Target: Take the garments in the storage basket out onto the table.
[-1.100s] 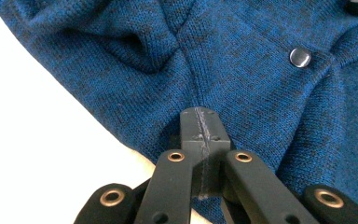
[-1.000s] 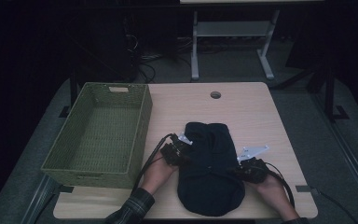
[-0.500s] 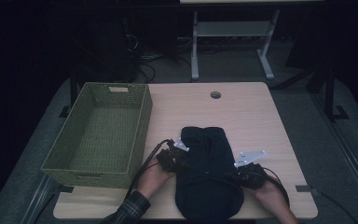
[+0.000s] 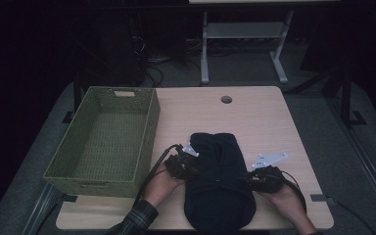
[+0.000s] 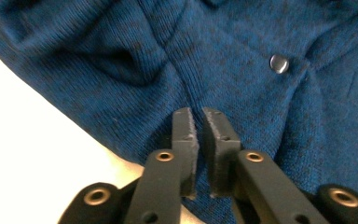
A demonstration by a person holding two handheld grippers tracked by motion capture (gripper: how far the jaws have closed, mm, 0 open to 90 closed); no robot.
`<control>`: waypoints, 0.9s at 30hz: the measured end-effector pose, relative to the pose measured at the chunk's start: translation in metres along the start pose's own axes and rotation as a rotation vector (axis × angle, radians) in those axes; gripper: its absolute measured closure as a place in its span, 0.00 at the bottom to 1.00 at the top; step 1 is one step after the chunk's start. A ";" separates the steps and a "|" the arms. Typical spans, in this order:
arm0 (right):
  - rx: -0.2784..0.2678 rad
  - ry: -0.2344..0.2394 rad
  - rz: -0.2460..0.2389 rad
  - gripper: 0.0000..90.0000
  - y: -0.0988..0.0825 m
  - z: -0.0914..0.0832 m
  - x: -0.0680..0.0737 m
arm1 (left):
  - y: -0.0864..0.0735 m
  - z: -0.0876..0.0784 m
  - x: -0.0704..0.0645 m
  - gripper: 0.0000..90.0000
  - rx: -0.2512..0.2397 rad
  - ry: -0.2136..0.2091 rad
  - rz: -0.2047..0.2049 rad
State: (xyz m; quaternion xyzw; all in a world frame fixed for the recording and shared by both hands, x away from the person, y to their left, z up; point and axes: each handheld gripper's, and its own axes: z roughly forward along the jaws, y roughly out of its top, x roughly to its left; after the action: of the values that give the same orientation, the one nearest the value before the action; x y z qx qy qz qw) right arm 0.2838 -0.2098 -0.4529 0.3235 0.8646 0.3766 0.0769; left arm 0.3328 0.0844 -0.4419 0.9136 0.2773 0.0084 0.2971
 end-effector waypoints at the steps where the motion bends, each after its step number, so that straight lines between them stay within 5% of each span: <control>1: -0.001 -0.006 -0.003 0.79 0.001 -0.002 -0.001 | 0.002 -0.002 0.000 0.89 -0.007 0.003 0.000; 11: -0.039 -0.034 0.010 0.72 0.021 -0.010 -0.020 | 0.013 -0.017 0.015 0.79 -0.045 0.019 -0.013; 27: -0.047 -0.036 0.017 0.70 0.054 -0.004 -0.052 | 0.037 -0.020 0.040 0.73 -0.080 0.104 -0.055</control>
State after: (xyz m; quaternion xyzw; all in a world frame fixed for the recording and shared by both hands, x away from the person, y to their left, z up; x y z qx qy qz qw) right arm 0.3498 -0.2174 -0.4178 0.3358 0.8513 0.3915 0.0966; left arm 0.3817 0.0912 -0.4114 0.8914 0.3168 0.0587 0.3189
